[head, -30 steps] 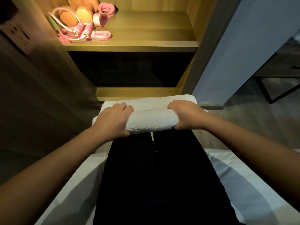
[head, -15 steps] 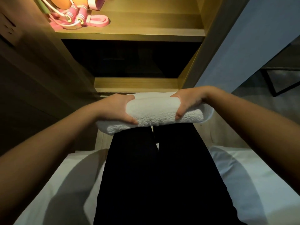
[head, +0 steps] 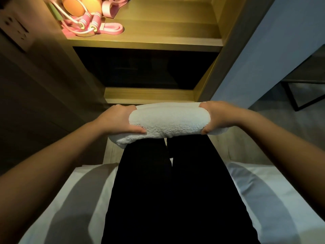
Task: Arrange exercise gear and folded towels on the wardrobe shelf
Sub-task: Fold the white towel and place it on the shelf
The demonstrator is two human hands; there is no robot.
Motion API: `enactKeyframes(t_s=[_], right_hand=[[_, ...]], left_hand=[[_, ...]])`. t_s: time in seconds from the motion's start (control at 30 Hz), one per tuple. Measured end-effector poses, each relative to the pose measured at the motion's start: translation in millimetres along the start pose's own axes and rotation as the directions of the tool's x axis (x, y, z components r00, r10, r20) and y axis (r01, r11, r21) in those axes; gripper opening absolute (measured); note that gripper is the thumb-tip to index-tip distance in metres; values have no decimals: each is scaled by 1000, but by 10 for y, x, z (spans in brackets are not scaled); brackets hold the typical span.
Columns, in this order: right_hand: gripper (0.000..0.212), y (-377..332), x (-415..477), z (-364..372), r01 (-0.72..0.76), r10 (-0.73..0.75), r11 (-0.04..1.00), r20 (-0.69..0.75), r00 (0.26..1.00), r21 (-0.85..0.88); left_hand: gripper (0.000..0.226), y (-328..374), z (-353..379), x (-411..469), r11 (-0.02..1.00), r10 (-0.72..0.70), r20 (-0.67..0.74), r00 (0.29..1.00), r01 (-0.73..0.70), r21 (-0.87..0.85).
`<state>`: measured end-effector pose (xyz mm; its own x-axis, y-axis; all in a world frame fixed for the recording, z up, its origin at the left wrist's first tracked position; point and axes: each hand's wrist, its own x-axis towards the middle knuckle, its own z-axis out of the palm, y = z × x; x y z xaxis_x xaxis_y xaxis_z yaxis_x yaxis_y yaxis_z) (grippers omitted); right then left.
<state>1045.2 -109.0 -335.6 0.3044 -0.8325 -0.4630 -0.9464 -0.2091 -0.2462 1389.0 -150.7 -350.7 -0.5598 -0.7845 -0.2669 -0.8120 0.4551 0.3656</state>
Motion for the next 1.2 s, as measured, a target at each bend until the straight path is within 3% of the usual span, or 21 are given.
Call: enactKeyframes(t_s=[0.1, 0.2, 0.33, 0.4, 0.5, 0.57, 0.67, 0.77, 0.87, 1.0, 1.1, 1.2], right_hand=[[56, 160, 74, 16, 32, -45, 987, 80, 996, 157], [53, 243, 201, -43, -36, -95, 889, 261, 961, 457], [51, 278, 295, -116, -135, -178, 753, 397, 900, 644], [53, 215, 254, -154, -77, -184, 808, 375, 909, 584], [56, 129, 68, -87, 41, -81, 965, 146, 986, 259], [63, 49, -113, 54, 13, -10, 992, -23, 1000, 129], [63, -79, -380, 325, -10, 12, 1000, -191, 982, 12], [60, -137, -612, 540, 26, -59, 993, -294, 954, -114], [61, -181, -737, 508, 50, -69, 993, -184, 981, -107], [56, -399, -494, 216, 45, -34, 998, -225, 974, 40], [49, -594, -154, 124, -44, 34, 998, -260, 965, -34], [25, -717, -1, 342, -26, 18, 1000, -382, 924, -14]], left_hand=[[74, -76, 1, 144, 981, 33, 73, 997, -19, -193], [76, -152, 29, 241, 939, 26, 139, 990, 23, -343], [79, -156, -14, 230, 956, 22, 131, 991, 18, -291], [80, -113, -64, 158, 990, 1, 109, 994, 14, -138], [74, -10, -79, -64, 989, 62, -90, 994, -50, 136], [64, 91, 13, -265, 957, 192, -245, 950, -126, 260], [61, 217, 239, -550, 917, 235, -266, 935, -123, 379], [60, 250, 380, -763, 914, 224, -219, 950, -127, 385], [50, 270, 323, -834, 928, 259, -174, 950, -195, 319], [58, 485, 110, -468, 999, 40, -158, 987, -40, 3], [51, 684, 133, -66, 990, -48, -134, 990, 65, 126], [22, 791, 368, 3, 985, -31, -291, 956, 79, 154]])
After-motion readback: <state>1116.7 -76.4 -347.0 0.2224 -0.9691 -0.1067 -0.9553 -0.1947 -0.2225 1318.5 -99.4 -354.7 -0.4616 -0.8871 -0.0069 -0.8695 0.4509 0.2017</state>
